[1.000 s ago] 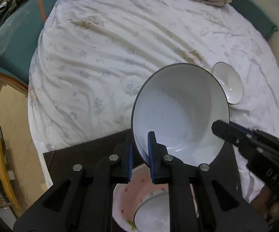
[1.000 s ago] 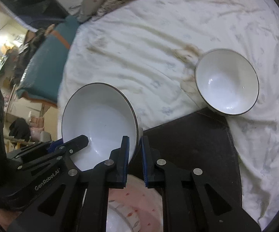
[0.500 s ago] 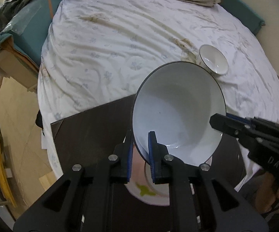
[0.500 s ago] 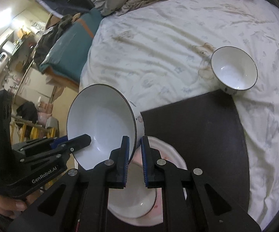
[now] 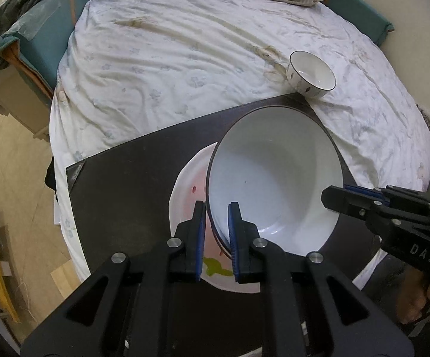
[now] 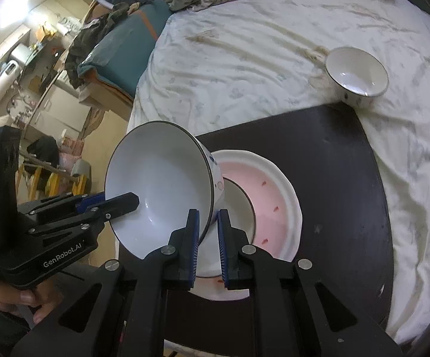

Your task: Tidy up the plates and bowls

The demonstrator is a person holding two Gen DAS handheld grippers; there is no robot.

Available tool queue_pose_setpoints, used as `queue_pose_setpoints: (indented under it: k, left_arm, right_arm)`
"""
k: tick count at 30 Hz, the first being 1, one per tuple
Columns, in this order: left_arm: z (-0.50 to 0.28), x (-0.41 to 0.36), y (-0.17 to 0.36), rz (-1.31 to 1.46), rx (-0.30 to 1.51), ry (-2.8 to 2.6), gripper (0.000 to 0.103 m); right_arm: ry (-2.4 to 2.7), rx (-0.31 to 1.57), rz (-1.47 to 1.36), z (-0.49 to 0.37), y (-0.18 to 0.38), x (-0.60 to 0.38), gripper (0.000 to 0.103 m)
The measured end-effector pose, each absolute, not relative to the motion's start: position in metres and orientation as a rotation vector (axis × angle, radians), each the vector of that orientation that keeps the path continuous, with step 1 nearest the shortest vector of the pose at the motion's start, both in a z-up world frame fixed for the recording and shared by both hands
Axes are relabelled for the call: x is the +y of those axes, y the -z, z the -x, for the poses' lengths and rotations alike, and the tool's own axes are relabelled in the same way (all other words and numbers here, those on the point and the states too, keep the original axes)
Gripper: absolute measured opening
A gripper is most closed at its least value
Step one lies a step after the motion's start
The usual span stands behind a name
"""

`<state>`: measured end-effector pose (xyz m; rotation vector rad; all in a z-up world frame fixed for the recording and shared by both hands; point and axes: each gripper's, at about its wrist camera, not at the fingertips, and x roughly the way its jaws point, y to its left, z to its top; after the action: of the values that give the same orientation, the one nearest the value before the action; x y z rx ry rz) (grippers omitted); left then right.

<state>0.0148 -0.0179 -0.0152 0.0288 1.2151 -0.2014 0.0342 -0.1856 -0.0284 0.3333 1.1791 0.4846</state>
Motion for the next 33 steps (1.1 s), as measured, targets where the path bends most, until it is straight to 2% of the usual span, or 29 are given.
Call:
queue_pose_setpoints:
  k: [19, 33]
  left_arm:
    - [-0.013, -0.019, 0.03, -0.026, 1.279, 0.216, 0.012]
    - [-0.013, -0.031, 0.05, -0.038, 1.371, 0.225, 0.012]
  right_arm:
    - [-0.456, 1.205, -0.325, -0.034, 0.042, -0.185, 0.014]
    - [-0.408, 1.316, -0.332, -0.028, 0.061, -0.192, 0.013]
